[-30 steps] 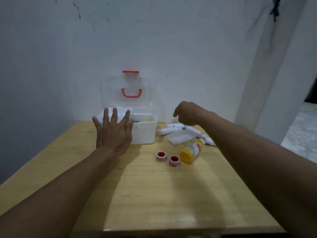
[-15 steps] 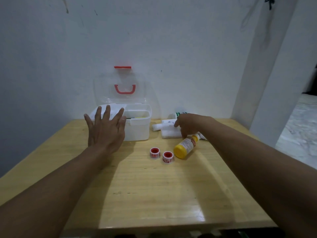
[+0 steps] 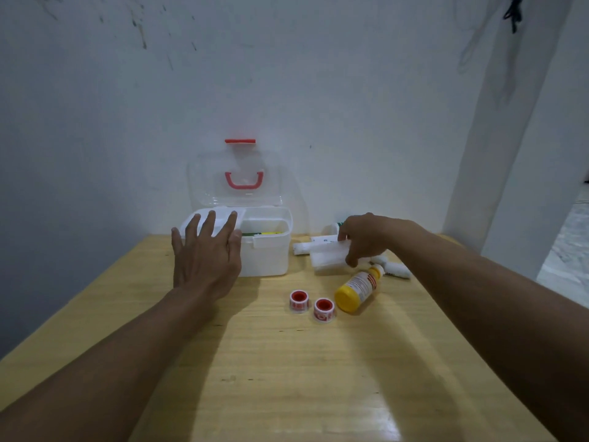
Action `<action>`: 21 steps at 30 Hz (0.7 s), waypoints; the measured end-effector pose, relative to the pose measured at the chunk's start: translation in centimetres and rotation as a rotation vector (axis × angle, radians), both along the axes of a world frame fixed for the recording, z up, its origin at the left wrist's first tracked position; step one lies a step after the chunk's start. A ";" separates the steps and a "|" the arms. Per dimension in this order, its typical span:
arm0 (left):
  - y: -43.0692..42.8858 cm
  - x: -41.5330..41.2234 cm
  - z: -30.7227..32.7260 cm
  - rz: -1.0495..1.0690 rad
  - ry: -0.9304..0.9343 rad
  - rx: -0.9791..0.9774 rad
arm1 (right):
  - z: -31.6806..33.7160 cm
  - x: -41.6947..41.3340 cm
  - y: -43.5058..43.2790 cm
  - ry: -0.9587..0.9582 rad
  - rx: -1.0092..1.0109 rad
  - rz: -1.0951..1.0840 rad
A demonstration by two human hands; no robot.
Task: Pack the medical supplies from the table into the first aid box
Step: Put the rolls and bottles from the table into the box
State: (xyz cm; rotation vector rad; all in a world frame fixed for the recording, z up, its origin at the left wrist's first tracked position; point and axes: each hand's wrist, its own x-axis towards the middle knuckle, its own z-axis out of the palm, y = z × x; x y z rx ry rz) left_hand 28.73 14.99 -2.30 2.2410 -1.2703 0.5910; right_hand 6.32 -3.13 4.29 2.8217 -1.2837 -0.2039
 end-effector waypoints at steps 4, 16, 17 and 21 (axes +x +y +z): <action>0.1 0.7 0.5 0.009 0.017 -0.036 | 3.6 -1.1 0.7 -0.065 -0.020 0.012; 0.2 2.1 0.4 -0.036 0.139 -0.001 | 9.6 5.7 4.3 -0.207 -0.003 0.048; 0.3 2.2 0.5 -0.041 0.134 -0.018 | 9.4 6.6 4.6 -0.196 0.003 0.044; 0.4 3.3 0.4 -0.023 0.075 -0.022 | 8.5 9.7 4.9 -0.170 0.045 0.014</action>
